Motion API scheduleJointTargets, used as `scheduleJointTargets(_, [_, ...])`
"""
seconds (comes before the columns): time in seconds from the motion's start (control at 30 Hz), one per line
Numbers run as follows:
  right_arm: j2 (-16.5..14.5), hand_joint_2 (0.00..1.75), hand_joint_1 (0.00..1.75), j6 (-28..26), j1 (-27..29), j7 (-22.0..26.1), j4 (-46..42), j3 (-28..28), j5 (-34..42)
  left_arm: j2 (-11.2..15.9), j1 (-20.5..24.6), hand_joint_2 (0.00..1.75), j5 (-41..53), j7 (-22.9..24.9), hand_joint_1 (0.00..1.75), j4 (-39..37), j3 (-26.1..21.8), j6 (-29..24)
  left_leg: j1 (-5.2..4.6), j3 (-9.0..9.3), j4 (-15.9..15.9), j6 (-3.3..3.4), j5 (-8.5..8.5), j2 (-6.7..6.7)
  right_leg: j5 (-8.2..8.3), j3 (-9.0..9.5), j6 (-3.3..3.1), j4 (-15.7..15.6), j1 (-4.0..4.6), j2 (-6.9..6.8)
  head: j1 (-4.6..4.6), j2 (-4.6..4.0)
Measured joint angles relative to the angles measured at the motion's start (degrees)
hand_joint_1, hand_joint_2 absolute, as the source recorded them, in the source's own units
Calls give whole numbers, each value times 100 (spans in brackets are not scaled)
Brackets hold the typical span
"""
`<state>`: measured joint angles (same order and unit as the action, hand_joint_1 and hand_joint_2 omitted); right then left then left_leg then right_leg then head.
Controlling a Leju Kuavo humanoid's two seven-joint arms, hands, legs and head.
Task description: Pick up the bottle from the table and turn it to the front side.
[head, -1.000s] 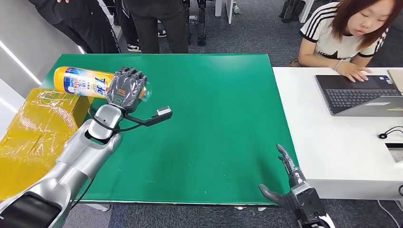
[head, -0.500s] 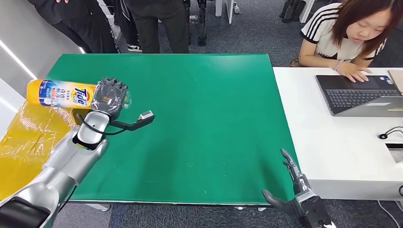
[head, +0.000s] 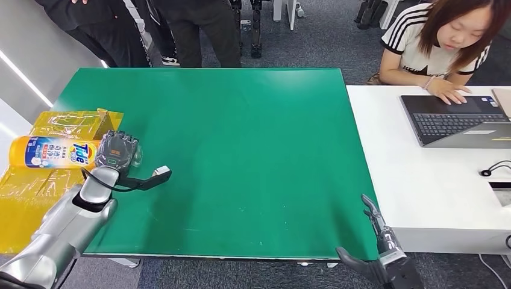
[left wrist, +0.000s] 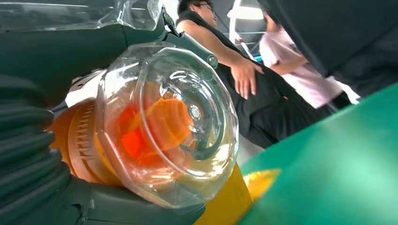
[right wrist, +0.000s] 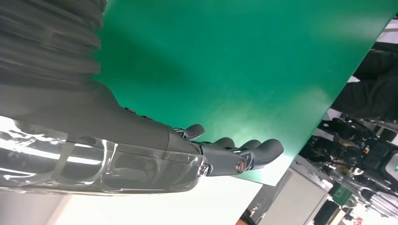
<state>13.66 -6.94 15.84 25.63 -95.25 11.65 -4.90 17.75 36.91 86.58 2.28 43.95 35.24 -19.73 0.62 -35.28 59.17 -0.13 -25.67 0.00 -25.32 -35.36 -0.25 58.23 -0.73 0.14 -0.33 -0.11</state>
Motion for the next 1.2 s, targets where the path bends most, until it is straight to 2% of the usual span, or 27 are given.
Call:
scheduleJointTargets(0.17, [0,175,0,2,-4,-1,-5,0,-13,14,-183,175,-89,-95,175,-19,-8,-28,0,0,0,0,0,-1,0,0,0,0,0,-2,0,0])
scheduleJointTargets(0.27, [0,175,0,22,-13,0,-8,0,-26,23,-246,175,-350,-332,175,-22,-26,16,0,0,0,0,0,-2,0,1,0,0,0,-2,0,0])
scheduleJointTargets(0.3, [0,175,0,44,-19,-4,-16,0,-34,26,-275,175,-469,-426,150,-22,-34,44,1,0,0,0,0,-2,0,1,0,1,0,-2,0,0])
scheduleJointTargets(0.4, [4,175,0,86,-30,-40,-81,5,-118,42,-387,175,-797,-612,19,-20,-57,140,1,1,0,0,0,-1,0,0,0,1,1,-1,0,0])
scheduleJointTargets(0.43, [14,175,0,70,-27,-54,-111,10,-166,51,-418,175,-903,-650,0,-20,-67,188,1,1,0,0,0,-1,0,-1,0,1,1,-1,0,0])
scheduleJointTargets(0.63, [151,175,0,-90,8,-87,-281,82,-292,108,-439,175,-1394,-824,0,-97,-114,367,1,1,0,0,0,-3,-1,0,0,0,1,-4,1,0])
scheduleJointTargets(1.2, [213,175,0,-117,-66,-98,-307,236,-277,150,-428,175,-1634,-865,0,-167,-119,315,1,3,-1,-1,0,-3,-1,2,-1,2,1,-4,0,0])
